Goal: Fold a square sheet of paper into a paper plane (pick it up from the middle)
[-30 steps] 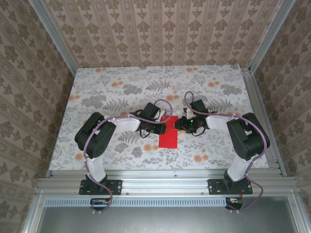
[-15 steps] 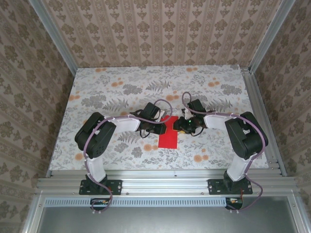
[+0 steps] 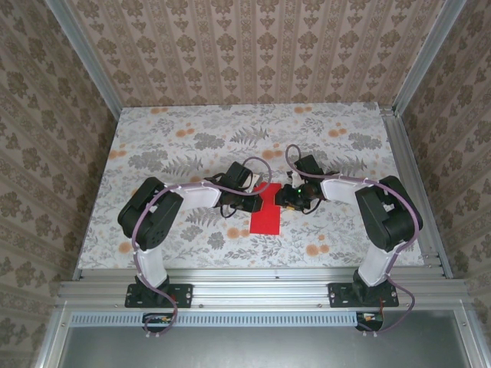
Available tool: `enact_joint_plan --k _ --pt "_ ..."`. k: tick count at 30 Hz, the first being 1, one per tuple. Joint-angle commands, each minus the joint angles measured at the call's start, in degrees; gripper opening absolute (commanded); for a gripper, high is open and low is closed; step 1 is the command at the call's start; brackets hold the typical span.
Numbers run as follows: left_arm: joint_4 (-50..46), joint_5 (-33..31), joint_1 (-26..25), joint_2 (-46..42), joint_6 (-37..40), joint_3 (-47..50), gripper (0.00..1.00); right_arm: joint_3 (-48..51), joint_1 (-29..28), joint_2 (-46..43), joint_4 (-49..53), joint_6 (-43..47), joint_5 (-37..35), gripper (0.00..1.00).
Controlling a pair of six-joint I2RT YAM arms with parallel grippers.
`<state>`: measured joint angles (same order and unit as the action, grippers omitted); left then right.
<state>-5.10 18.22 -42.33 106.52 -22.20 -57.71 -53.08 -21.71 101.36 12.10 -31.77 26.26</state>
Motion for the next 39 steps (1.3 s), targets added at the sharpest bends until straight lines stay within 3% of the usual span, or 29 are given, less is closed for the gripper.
enact_joint_plan --k 1,13,27,39 --pt "-8.78 -0.46 -0.09 3.23 0.84 2.87 0.19 -0.91 -0.26 2.05 -2.11 -1.75 3.28 0.41" --pt "-8.43 -0.2 -0.07 3.69 0.84 2.86 0.19 -1.38 -1.07 1.21 -1.89 -3.17 5.24 0.41" --pt "-7.82 0.28 0.09 3.21 0.58 3.65 0.19 2.45 -0.53 -1.66 -8.34 -7.43 9.69 0.39" --pt "-8.05 2.2 0.74 0.66 0.02 3.02 0.23 4.76 -0.03 -0.39 -12.4 -7.99 11.14 0.24"
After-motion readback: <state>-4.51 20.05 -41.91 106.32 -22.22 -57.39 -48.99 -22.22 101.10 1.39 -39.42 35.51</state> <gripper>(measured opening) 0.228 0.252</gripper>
